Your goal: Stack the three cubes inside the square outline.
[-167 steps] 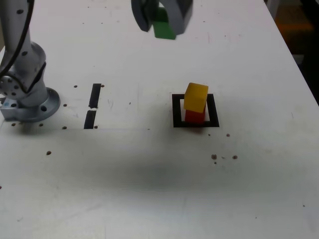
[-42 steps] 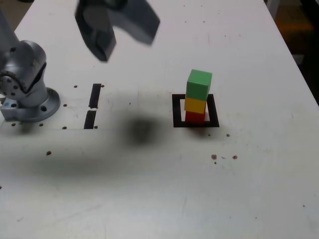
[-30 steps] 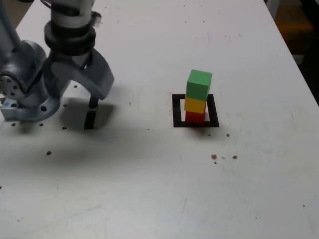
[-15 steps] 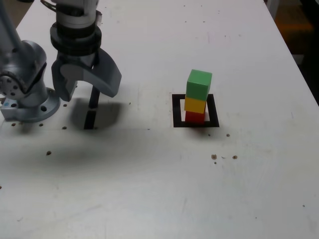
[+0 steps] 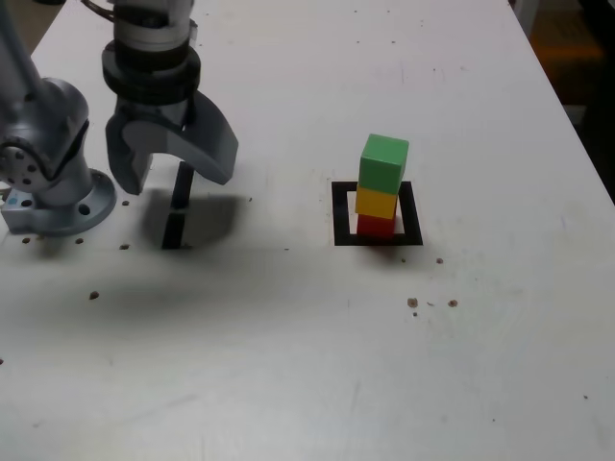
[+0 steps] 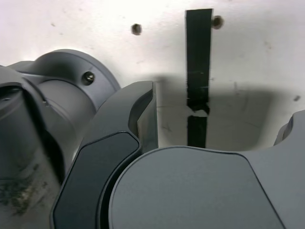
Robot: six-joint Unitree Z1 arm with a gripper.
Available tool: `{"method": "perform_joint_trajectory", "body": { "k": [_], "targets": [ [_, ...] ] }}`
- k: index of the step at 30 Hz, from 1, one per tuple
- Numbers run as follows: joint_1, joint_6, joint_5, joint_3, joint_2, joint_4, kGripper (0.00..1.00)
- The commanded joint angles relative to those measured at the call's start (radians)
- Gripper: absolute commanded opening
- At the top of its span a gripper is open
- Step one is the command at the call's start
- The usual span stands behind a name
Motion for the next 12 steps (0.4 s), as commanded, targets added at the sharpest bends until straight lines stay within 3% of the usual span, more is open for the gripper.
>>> {"method": "perform_joint_trajectory", "body": {
  "k": [1,12],
  "targets": [
    [0.0,-0.001,0.008,-0.009,0.011,-0.001,1.0],
    [0.0,-0.001,0.04,-0.012,0.015,-0.003,0.99]
  ]
}}
